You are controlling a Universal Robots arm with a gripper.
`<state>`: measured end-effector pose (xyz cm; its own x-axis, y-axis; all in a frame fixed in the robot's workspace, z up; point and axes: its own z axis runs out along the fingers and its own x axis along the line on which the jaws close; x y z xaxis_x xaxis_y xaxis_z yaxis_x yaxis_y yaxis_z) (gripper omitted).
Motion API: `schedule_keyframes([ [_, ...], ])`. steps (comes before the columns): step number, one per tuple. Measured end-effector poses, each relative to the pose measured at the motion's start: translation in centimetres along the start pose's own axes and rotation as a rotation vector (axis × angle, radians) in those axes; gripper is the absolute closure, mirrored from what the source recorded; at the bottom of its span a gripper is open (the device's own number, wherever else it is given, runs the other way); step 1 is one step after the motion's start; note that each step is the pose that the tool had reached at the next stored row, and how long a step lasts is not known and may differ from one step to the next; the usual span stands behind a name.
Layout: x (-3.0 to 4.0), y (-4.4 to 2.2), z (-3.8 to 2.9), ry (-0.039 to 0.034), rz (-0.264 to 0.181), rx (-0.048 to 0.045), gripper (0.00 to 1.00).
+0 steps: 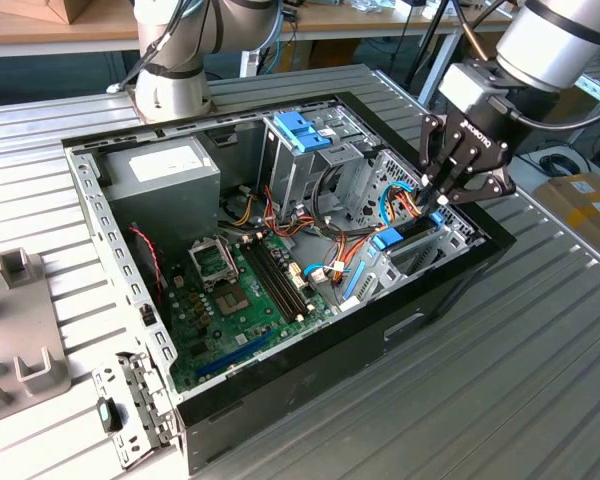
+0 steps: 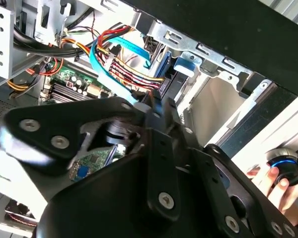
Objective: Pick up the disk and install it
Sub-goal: 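Insert the first disk wire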
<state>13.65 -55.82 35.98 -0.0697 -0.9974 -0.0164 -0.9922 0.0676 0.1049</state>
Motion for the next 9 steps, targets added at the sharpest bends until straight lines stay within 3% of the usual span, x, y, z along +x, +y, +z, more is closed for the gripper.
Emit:
schedule_keyframes([
  [2, -0.04, -0.57, -0.03, 0.0, 0.0, -0.0024, 0.9],
  [7, -0.14, -1.98, -0.16, 0.0003, 0.0, -0.0083, 0.9],
  [9, -0.15, -2.07, -0.18, 0.0004, 0.0, -0.0087, 0.9],
])
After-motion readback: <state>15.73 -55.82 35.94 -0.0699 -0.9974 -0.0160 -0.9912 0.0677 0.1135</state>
